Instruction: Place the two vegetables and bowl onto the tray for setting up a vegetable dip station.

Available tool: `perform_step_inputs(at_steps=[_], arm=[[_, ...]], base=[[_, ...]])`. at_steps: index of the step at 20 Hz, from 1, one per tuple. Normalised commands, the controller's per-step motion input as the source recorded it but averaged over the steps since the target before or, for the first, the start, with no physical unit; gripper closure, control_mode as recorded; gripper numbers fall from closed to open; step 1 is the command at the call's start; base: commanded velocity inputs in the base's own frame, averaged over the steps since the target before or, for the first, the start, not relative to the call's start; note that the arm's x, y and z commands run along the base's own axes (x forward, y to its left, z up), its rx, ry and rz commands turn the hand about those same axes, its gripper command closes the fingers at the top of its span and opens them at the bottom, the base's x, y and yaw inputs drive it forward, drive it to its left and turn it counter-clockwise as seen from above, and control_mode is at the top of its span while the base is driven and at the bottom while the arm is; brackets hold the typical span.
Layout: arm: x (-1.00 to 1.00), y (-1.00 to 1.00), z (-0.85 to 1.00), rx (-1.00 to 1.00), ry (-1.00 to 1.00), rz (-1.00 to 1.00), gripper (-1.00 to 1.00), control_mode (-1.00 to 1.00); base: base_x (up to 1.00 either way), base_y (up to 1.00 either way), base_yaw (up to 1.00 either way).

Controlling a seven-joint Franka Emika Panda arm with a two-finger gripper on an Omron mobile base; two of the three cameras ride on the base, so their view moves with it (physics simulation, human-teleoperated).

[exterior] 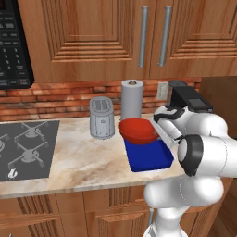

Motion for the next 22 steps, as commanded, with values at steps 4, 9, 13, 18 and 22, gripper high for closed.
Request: perform_step_inputs(at_steps=[4, 9, 13, 18, 22], arm=[[0.14, -0.01, -0.13, 0.0, 0.06, 0.0, 1.0, -1.0], [0.0, -0.01, -0.06, 0.0, 0.13, 0.0, 1.0, -1.0], [-0.05, -0.01, -0.07, 0.0, 0.12, 0.0, 1.0, -1.0], [-0.04, -0.03, -0.03, 0.0, 0.02, 0.0, 1.0, -1.0], [0.0, -0.01, 0.0, 0.0, 0.0, 0.0, 1.0, -1.0]], base=[[0.0, 0.0, 0.0], [0.0, 0.0, 0.0], [0.0, 0.0, 0.0], [0.0, 0.0, 0.0], [0.0, 0.0, 0.0]])
